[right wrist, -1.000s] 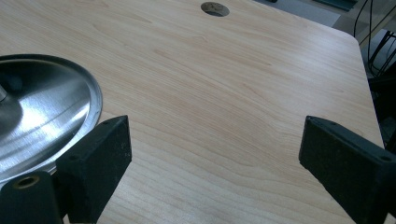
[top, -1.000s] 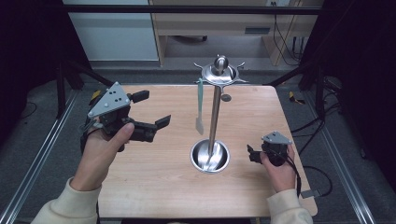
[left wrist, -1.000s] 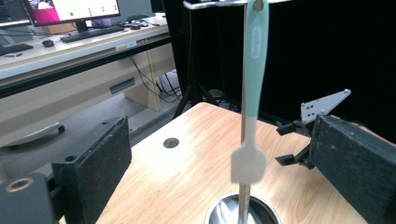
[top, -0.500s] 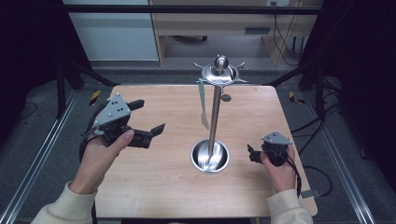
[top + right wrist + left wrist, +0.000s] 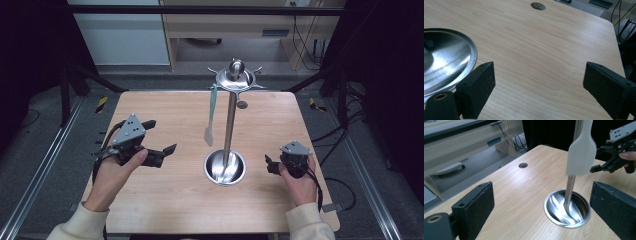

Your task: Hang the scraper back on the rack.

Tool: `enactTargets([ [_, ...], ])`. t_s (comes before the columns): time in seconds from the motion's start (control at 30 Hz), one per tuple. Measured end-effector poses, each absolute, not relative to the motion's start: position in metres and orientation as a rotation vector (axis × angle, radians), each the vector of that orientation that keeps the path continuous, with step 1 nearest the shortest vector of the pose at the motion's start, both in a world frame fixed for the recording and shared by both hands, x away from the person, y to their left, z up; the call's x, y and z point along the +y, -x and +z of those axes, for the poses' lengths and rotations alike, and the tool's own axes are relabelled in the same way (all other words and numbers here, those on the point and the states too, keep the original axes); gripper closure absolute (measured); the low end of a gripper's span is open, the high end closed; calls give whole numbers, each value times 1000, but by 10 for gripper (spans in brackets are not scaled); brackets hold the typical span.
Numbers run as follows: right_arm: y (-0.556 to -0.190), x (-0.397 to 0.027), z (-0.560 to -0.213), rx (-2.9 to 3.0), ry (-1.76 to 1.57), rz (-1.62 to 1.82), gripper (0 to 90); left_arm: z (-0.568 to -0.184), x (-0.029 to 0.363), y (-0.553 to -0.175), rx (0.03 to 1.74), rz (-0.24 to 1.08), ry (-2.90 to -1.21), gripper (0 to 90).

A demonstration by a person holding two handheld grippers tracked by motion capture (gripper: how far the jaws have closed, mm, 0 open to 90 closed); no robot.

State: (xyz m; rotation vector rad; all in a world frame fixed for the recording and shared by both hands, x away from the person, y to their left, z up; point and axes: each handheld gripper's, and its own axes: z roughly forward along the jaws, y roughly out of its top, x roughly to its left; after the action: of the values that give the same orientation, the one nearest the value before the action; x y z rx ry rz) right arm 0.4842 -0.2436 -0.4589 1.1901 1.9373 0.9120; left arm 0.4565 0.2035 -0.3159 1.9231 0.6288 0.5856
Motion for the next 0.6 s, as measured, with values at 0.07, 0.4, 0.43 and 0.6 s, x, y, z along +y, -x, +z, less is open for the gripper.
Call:
enactTargets([
  [0.07,-483,-243,-458,1935,-1192,911,110,-325,204,-460,639,577,-1937,52],
  [0.4,-485,-243,-459,1939,-1193,909,106,-352,213,-468,697,548,-1938,53],
  [0.43,-484,-242,-459,1939,-1194,908,104,-357,214,-469,710,545,-1941,52],
  [0.6,-485,-239,-460,1943,-1190,895,99,-380,220,-477,756,547,-1973,51],
])
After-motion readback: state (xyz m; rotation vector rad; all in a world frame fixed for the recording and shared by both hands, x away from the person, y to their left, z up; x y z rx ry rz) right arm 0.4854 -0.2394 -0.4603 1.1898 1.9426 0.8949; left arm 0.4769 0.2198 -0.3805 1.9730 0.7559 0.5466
